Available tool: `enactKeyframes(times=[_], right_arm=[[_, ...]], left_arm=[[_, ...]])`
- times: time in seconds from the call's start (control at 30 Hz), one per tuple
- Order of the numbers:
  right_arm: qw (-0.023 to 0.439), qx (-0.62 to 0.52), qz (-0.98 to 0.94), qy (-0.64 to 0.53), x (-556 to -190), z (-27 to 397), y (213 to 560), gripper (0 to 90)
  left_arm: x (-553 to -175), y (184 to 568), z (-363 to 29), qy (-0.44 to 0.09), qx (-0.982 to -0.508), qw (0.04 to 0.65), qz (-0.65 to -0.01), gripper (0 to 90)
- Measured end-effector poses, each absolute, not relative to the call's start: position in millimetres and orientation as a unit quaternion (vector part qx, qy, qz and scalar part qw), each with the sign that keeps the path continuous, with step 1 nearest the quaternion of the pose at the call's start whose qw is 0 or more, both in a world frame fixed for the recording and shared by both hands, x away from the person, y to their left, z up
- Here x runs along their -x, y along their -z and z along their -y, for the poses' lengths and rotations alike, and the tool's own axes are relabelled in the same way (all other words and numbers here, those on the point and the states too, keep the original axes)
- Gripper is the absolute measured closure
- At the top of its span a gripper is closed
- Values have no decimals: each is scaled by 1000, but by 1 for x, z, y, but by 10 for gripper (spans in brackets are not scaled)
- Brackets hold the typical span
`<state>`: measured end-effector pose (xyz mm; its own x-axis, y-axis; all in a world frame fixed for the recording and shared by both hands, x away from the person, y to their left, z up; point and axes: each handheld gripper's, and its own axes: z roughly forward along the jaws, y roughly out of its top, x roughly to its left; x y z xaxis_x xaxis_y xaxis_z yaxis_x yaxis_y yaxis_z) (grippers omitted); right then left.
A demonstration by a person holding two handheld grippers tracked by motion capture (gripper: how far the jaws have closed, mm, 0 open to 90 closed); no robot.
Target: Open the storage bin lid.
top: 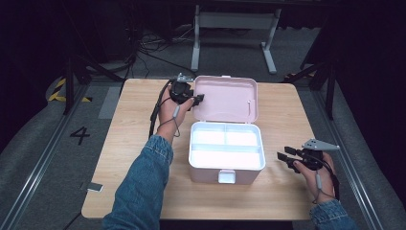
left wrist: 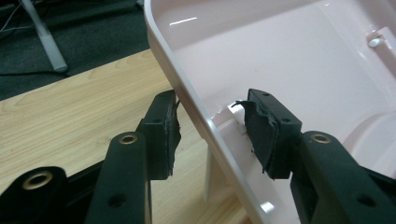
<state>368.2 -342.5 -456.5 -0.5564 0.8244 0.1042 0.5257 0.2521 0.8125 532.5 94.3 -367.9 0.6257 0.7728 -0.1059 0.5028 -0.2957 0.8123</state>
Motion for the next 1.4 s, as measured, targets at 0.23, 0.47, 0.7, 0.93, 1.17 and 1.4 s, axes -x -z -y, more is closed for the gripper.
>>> enactKeyframes(times=[0.23, 0.47, 0.7, 0.93, 1.17, 1.4], right_arm=[[176, -438, -770, -429, -368, 343, 457, 530], [176, -438, -771, -427, -368, 344, 456, 528], [175, -437, -770, -431, -370, 343, 454, 525], [177, -432, -768, -438, -375, 341, 449, 516], [177, -427, -766, -448, -384, 338, 440, 507], [177, -416, -764, -461, -396, 334, 429, 501]], left_arm=[[-535, 376, -93, -142, -792, 424, -416, 529], [-538, 383, -93, -125, -806, 397, -420, 519], [-536, 385, -93, -119, -815, 383, -419, 401], [-521, 366, -95, -136, -811, 405, -399, 371], [-495, 340, -97, -150, -813, 426, -368, 363], [-461, 315, -106, -169, -820, 426, -343, 354]])
